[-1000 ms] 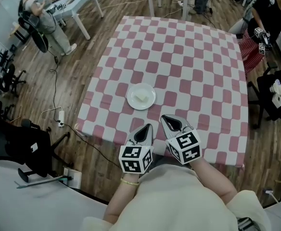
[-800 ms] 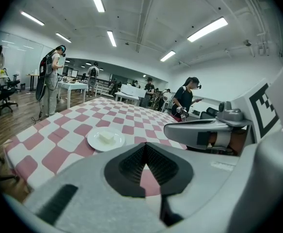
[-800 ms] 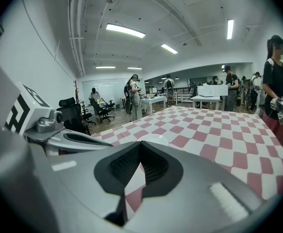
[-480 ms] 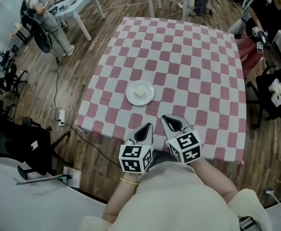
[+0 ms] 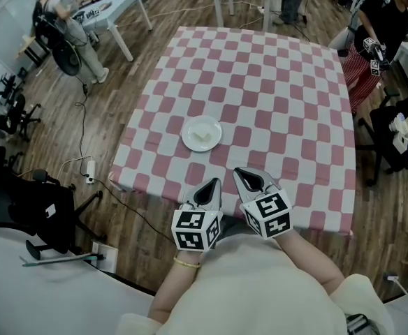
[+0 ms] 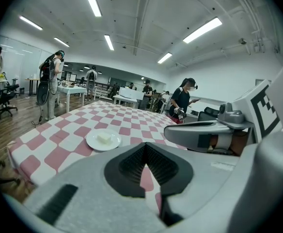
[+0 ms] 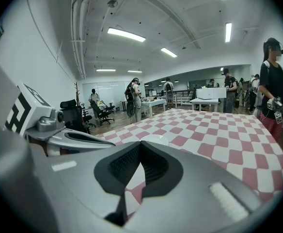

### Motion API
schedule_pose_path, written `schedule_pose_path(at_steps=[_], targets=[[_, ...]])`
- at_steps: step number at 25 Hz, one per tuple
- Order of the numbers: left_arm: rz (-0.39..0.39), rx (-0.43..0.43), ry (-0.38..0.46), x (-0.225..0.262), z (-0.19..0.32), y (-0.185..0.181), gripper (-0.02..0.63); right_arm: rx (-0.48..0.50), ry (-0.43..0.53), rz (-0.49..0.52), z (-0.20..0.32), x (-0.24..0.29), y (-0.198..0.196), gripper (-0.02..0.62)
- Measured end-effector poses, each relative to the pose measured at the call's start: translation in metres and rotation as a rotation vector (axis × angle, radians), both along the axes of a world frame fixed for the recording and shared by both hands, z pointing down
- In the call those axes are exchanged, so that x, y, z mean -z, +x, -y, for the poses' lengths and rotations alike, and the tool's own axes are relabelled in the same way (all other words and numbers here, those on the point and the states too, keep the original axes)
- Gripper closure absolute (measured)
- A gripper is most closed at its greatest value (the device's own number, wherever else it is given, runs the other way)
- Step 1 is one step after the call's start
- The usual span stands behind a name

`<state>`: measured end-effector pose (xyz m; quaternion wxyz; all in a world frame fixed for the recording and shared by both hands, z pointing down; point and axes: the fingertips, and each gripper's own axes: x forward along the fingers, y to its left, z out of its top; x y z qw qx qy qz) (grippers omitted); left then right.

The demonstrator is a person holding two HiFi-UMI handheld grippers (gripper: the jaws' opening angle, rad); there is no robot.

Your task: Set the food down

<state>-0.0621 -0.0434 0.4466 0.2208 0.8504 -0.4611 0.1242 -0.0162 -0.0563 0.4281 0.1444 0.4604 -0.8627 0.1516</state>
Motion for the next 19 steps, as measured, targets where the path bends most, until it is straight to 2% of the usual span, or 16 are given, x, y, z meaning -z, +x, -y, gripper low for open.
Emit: schedule_pose_path(at_steps=[19], targets=[[-0.001, 0.017, 0.022, 0.006, -0.011, -0.017, 0.606, -0.006, 0.027, 0.009, -0.008, 0.006, -0.012, 0.591]])
